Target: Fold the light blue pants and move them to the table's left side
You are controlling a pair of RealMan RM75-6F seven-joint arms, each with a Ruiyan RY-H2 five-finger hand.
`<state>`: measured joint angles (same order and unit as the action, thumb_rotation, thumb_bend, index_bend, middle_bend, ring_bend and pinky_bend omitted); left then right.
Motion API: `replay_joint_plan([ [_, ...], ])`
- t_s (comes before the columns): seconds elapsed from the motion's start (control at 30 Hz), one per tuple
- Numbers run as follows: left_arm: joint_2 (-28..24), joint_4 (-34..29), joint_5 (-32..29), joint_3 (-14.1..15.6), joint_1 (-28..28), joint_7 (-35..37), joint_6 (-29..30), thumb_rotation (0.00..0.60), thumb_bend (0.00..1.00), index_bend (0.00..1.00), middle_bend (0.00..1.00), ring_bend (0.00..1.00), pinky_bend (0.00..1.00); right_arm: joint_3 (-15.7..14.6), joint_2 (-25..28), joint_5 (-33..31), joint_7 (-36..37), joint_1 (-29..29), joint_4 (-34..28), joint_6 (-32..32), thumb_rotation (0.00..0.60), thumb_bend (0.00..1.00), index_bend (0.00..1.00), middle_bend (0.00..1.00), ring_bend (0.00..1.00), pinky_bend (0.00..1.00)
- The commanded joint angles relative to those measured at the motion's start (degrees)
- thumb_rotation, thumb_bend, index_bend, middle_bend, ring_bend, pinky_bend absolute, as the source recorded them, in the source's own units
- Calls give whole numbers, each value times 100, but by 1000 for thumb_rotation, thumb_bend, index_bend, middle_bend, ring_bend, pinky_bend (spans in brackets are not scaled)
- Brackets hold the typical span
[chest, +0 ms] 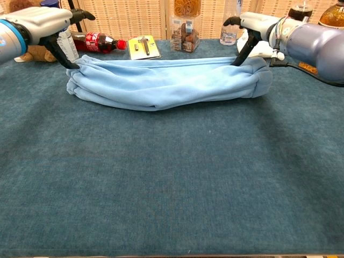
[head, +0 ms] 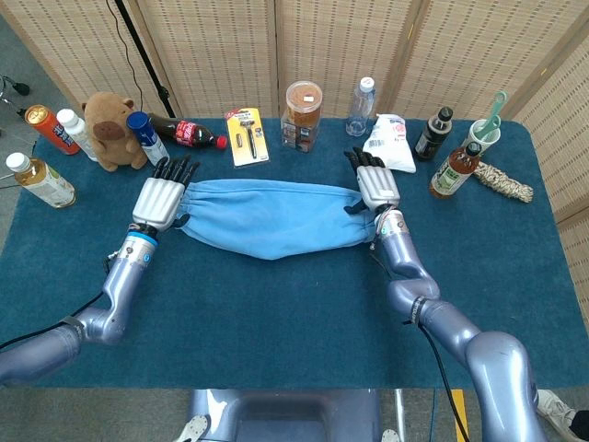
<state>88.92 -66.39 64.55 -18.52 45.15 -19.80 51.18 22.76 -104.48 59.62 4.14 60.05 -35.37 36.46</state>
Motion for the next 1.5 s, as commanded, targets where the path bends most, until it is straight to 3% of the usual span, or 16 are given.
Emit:
replay_joint_plan([
  [0.03,-632,-905,49,117,-342,-24,318,600,142,0,0,0,0,-86,641,319,2,-329,-1065,576,600,0,0,0,0,64],
  [0.3,-1627,-2347,225,425,-1072,-12,1074,600,141,0,0,0,0,-497,1913,945,-270,-1029,-3103,1339,600,0,0,0,0,52],
  [0.47,-2056,-2882,420,598,-1464,153,1507,600,141,0,0,0,0,-713,2485,1219,-364,-1316,-3866,1558,600,0,0,0,0,46],
  [0.6,-2342,-3200,680,780,-1845,445,1926,600,141,0,0,0,0,-1081,2882,1741,-568,-1577,-4232,1865,600,0,0,0,0,35],
  [0.73,-2532,-3392,877,938,-2178,874,2233,600,141,0,0,0,0,-1421,2870,2258,-505,-1750,-3973,2157,600,0,0,0,0,35],
  [1.07,-2709,-3629,981,1226,-2711,1236,2632,600,141,0,0,0,0,-1963,2310,3103,303,-1815,-2551,2467,600,0,0,0,0,44],
  [1.5,-2712,-3794,1123,1340,-3066,1059,3088,600,141,0,0,0,0,-1970,1531,3171,446,-1531,-1497,2193,600,0,2,0,0,44],
])
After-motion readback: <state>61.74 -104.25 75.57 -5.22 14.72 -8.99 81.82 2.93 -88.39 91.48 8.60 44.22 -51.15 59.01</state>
